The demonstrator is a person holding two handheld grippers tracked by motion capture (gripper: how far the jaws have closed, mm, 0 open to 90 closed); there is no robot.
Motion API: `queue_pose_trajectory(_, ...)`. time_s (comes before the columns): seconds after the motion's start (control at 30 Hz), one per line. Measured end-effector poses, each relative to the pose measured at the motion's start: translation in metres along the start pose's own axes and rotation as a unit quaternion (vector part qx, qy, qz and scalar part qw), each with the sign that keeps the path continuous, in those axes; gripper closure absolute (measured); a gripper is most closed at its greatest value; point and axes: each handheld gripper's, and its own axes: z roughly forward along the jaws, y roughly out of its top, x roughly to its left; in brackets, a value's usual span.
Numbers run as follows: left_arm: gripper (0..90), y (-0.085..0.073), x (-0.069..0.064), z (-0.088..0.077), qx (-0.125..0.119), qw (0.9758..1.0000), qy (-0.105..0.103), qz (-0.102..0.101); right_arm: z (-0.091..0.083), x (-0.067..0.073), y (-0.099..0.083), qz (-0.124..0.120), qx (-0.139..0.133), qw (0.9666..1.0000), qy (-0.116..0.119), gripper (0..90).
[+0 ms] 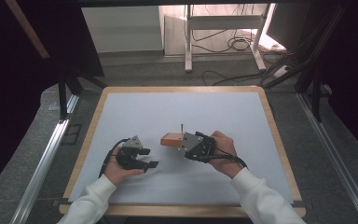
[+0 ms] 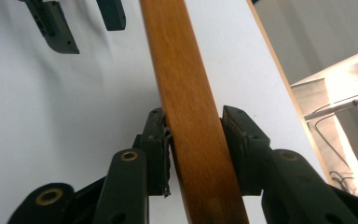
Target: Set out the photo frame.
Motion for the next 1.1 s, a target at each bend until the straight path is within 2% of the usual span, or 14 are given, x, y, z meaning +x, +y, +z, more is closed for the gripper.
queue_pose_trajectory(0.13,31.1,0.0,0.0,0.0,-0.001,1.0,0.002,0.0,0.003,0.0,0.007,-0.018,0.003,0.9998,-0.007,66.6)
queue_pose_trajectory(0.23,31.0,0.0,0.001,-0.001,-0.003,1.0,0.004,-0.001,0.006,-0.003,0.01,-0.021,-0.001,0.9996,-0.017,68.4)
queue_pose_trajectory(0.5,30.7,0.0,0.002,-0.002,-0.006,1.0,0.007,-0.003,0.009,-0.016,0.016,-0.003,-0.015,0.9998,-0.009,69.2)
queue_pose_trajectory(0.67,30.6,0.0,0.002,-0.002,-0.007,0.9999,0.006,-0.002,-0.002,-0.02,0.018,0.011,-0.027,0.9995,0.012,69.2)
queue_pose_trajectory(0.83,30.6,0.0,0.002,-0.002,-0.008,0.9999,0.007,-0.004,-0.019,-0.012,0.02,0.007,-0.038,0.9987,0.034,69.2)
queue_pose_trajectory(1.03,30.6,0.0,0.0,-0.001,-0.007,0.9999,0.007,-0.002,-0.038,-0.003,0.015,0.012,-0.05,0.9962,0.071,69.0)
queue_pose_trajectory(1.1,30.5,0.0,0.0,0.0,-0.004,1.0,0.007,0.002,-0.041,0.0,0.012,0.013,-0.053,0.9957,0.075,69.0)
